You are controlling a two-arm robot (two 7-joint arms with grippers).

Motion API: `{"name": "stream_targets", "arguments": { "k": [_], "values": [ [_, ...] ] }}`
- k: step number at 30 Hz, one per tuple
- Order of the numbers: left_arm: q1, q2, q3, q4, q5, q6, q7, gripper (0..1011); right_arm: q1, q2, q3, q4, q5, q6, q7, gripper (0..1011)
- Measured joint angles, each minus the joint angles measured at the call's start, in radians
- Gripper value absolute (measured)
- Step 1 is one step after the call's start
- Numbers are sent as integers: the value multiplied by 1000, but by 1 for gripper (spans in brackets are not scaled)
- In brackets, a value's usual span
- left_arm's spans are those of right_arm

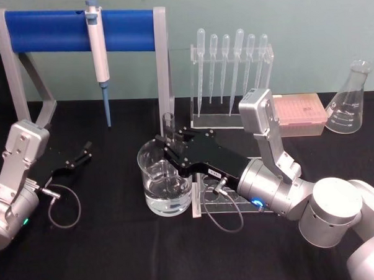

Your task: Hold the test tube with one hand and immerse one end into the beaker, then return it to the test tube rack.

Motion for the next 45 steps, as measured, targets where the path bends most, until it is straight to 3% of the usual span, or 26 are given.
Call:
{"name": "stream_targets", "arguments": {
  "k": [45],
  "values": [
    [0, 0, 0, 0, 0, 0, 0, 1000, 0, 0, 0, 0, 0, 0, 0, 225]
  ]
}}
